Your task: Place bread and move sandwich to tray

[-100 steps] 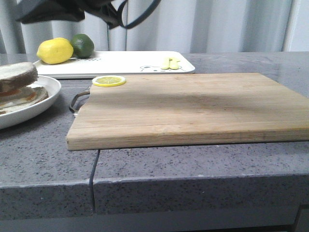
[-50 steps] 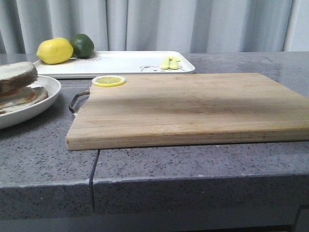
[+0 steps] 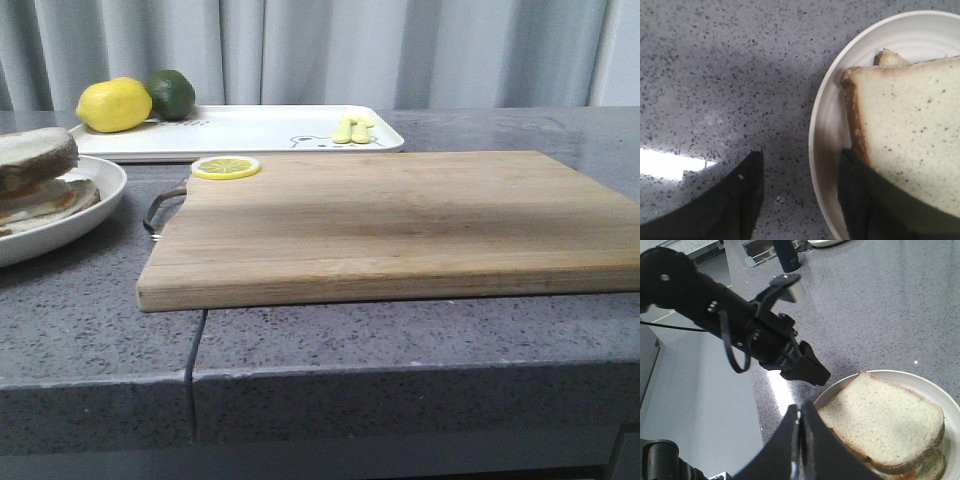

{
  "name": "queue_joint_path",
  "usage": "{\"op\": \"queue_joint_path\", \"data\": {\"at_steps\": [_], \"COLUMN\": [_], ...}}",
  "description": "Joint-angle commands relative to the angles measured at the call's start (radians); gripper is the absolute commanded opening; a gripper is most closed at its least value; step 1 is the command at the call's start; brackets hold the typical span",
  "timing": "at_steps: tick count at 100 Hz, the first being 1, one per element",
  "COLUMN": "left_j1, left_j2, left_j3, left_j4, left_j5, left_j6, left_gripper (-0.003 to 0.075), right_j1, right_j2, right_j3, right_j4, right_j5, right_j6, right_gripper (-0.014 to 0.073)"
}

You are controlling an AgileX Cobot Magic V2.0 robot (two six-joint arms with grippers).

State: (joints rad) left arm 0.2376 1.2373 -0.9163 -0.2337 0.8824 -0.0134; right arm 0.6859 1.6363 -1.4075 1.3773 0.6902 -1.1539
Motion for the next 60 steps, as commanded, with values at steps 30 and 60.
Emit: {"op": "queue_joint_path", "data": {"at_steps": [30, 60], "left_j1": [0.0, 0.0], "left_j2": [0.094, 0.131], "left_j3": [-0.036, -0.036], "left_j4": [-0.081, -0.081], "left_j5": [-0.064, -0.058], "left_j6": [0.03, 0.031], "left_gripper": [0.0314, 0.0223], "right_j1": [-0.003, -0.003], "right_j2": [-0.054, -0.054], "right_j3": [-0.037, -0.037], "right_j4": [0.04, 0.04], "right_j5": [0.008, 0.008], "right_j6": [-0.013, -0.013], "right_gripper": [-0.0064, -0.0064]}}
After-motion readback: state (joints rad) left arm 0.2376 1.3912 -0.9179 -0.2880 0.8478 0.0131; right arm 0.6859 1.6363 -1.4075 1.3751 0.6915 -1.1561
